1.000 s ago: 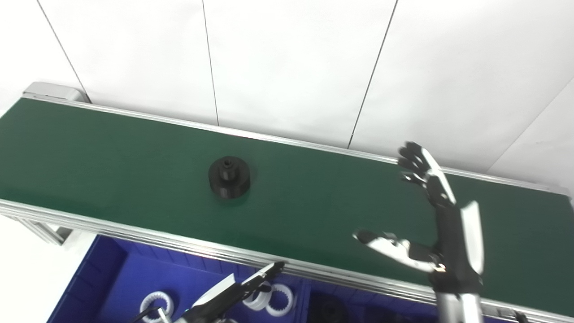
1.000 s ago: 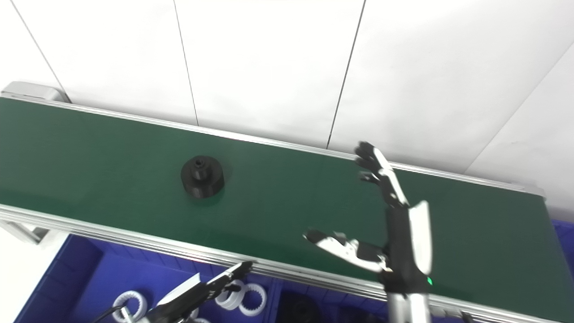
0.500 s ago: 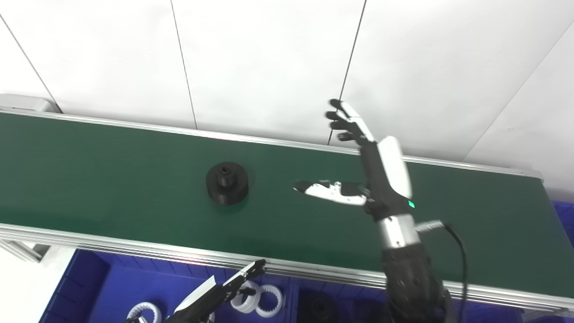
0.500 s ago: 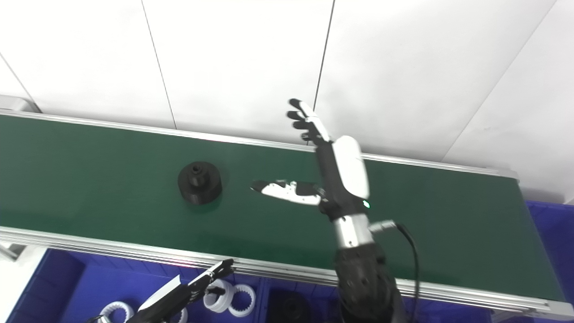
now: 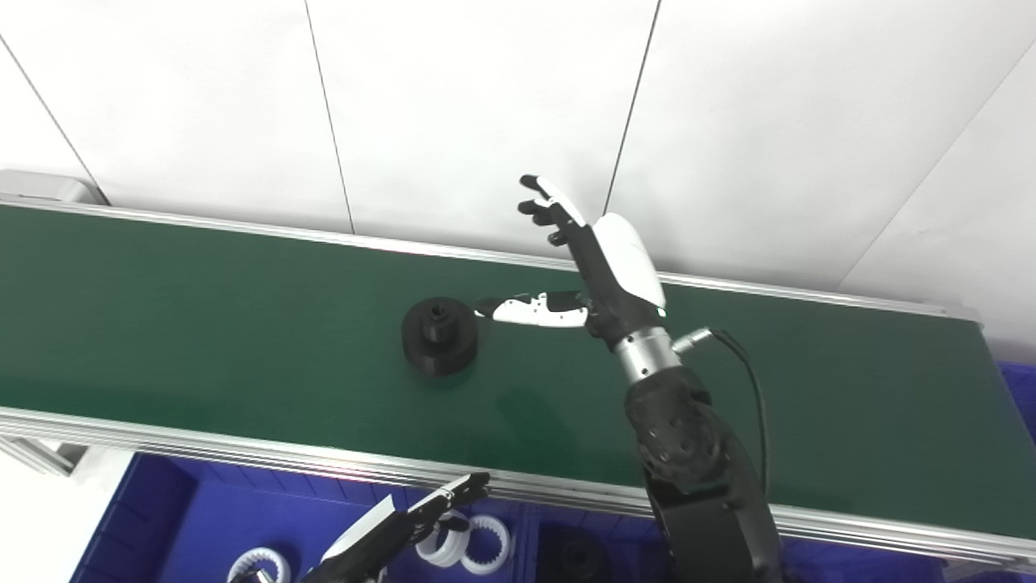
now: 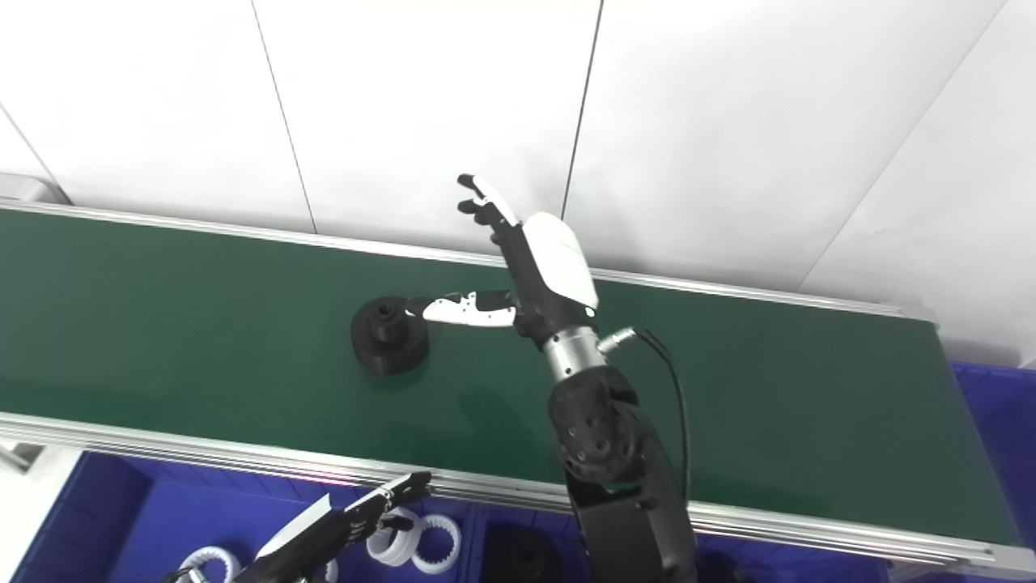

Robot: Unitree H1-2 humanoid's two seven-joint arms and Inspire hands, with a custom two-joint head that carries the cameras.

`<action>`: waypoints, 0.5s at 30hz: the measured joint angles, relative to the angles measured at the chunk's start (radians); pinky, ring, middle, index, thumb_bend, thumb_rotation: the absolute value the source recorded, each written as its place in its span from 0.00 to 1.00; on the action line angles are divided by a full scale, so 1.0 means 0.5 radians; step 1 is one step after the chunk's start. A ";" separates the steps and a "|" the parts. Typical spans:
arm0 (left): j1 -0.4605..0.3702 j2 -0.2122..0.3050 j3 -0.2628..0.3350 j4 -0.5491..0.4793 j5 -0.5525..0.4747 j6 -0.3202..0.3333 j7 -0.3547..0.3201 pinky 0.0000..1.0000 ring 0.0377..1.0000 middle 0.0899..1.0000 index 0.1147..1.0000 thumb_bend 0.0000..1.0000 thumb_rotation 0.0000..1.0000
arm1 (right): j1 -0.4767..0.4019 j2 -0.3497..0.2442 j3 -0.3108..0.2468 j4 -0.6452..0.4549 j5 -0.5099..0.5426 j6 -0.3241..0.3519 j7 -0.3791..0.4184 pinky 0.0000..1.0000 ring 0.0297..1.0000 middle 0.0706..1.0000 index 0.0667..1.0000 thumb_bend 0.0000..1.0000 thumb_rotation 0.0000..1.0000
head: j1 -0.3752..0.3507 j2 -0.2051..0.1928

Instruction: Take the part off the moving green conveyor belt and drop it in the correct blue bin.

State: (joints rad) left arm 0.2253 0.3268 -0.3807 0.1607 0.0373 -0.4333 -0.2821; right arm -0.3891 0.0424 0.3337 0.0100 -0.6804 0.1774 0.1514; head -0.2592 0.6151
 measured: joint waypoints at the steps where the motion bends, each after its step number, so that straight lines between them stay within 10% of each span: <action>1: 0.000 -0.003 0.003 0.004 -0.014 0.000 -0.014 0.79 0.93 0.97 0.90 0.98 0.25 | -0.021 -0.003 0.028 0.025 -0.016 0.029 0.030 0.73 0.84 0.89 0.96 0.89 0.47 | 0.000 0.000; 15: 0.001 -0.042 0.037 0.017 -0.024 0.000 -0.099 0.70 0.91 0.97 0.90 0.98 0.24 | -0.249 -0.035 0.277 0.519 -0.105 0.214 0.235 0.74 0.90 0.95 0.95 0.99 0.38 | 0.003 0.012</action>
State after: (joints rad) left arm 0.2256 0.3060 -0.3623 0.1694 0.0252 -0.4333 -0.3318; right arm -0.5137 0.0249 0.4720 0.2694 -0.7329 0.2847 0.2690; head -0.2577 0.6212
